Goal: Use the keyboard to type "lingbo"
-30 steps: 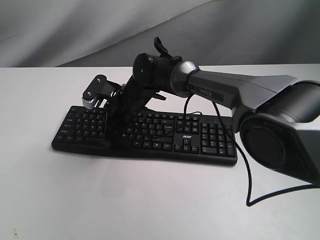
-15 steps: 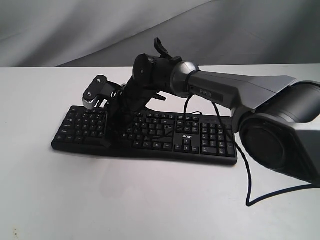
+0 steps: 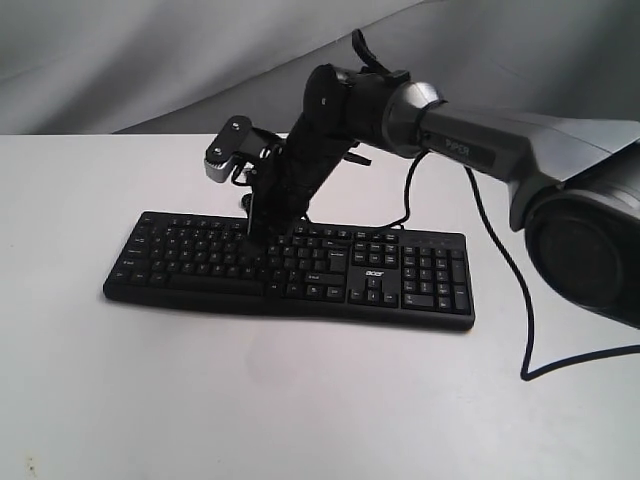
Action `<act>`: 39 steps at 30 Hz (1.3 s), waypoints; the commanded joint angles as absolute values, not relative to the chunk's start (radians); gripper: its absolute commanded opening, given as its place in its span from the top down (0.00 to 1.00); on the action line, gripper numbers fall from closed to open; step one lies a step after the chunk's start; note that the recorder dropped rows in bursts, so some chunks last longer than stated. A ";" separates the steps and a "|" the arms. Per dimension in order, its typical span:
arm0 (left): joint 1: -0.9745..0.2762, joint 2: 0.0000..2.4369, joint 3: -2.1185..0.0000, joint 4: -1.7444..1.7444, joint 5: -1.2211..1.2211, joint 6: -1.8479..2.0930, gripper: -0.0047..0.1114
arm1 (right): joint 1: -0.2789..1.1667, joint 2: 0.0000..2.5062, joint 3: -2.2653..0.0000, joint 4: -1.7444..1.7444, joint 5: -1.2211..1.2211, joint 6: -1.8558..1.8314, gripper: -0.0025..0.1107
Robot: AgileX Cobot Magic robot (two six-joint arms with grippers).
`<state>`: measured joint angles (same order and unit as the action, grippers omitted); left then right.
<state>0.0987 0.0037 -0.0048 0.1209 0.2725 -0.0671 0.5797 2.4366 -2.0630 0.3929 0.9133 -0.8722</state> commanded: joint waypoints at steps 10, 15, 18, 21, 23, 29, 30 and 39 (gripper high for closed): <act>0.100 0.000 0.000 0.117 0.265 -0.069 0.96 | 0.555 2.412 -1.984 0.430 0.850 -0.908 0.98; 0.100 0.000 0.000 0.117 0.265 -0.069 0.96 | 0.555 2.412 -1.984 0.430 0.839 -0.908 0.98; 0.100 0.000 0.000 0.117 0.265 -0.069 0.96 | 0.555 2.412 -1.984 0.423 0.839 -0.908 0.98; 0.100 0.000 0.000 0.117 0.265 -0.069 0.96 | 0.555 2.412 -1.974 0.418 0.830 -0.906 0.98; 0.100 0.000 0.000 0.117 0.265 -0.069 0.96 | 0.555 2.414 -1.972 0.412 0.826 -0.906 0.98; 0.100 0.000 0.000 0.117 0.265 -0.069 0.96 | 0.555 2.416 -1.972 0.410 0.826 -0.904 0.98; 0.100 0.000 0.000 0.117 0.265 -0.069 0.96 | 0.555 2.416 -1.972 0.410 0.826 -0.904 0.98; 0.100 0.000 0.000 0.117 0.265 -0.069 0.96 | 0.555 2.416 -1.972 0.403 0.834 -0.904 0.98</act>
